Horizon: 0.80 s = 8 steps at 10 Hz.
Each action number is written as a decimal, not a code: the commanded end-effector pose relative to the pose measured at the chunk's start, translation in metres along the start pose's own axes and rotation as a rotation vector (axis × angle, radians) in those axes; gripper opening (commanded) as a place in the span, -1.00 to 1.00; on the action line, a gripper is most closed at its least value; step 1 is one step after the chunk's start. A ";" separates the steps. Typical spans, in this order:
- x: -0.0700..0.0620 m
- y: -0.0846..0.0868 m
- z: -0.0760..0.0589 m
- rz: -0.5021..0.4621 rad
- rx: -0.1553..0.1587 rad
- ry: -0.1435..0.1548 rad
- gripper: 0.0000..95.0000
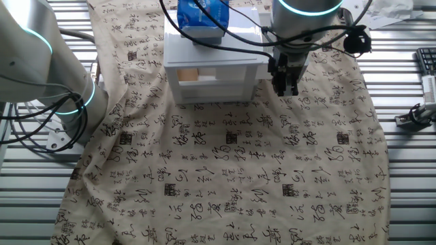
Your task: Put things in the drawer
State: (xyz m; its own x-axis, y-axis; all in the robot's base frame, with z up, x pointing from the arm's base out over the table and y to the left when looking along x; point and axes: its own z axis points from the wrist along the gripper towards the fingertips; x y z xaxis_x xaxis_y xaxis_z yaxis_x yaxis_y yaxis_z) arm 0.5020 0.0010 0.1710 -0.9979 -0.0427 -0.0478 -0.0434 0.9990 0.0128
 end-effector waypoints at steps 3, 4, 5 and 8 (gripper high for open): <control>0.002 0.000 -0.002 0.000 0.001 0.001 -1.00; 0.003 0.000 -0.002 0.002 -0.004 0.002 -1.00; 0.003 0.000 -0.002 0.003 -0.004 0.003 -1.00; 0.003 0.002 -0.011 -0.009 -0.004 0.009 -1.00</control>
State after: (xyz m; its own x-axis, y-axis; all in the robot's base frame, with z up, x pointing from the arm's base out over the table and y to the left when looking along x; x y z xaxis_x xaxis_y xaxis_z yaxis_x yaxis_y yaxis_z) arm 0.4975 0.0037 0.1844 -0.9980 -0.0516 -0.0361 -0.0522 0.9985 0.0164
